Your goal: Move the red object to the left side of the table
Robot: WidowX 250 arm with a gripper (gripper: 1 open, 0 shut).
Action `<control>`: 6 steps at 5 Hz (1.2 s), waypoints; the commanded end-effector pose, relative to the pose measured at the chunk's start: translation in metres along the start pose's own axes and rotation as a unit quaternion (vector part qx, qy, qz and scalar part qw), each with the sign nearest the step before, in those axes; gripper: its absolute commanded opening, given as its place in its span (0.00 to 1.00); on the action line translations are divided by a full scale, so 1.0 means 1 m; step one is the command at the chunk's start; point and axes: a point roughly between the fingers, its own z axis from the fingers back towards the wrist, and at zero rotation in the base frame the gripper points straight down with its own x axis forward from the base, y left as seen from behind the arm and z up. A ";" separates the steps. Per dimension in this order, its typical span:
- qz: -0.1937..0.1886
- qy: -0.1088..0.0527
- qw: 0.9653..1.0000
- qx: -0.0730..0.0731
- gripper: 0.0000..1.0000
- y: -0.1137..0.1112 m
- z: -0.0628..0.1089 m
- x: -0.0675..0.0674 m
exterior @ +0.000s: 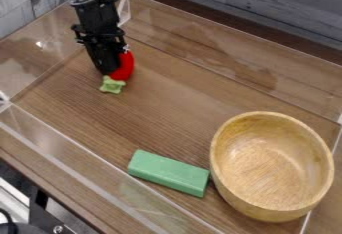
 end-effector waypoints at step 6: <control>0.004 0.004 1.000 0.020 0.00 0.004 -0.004 0.007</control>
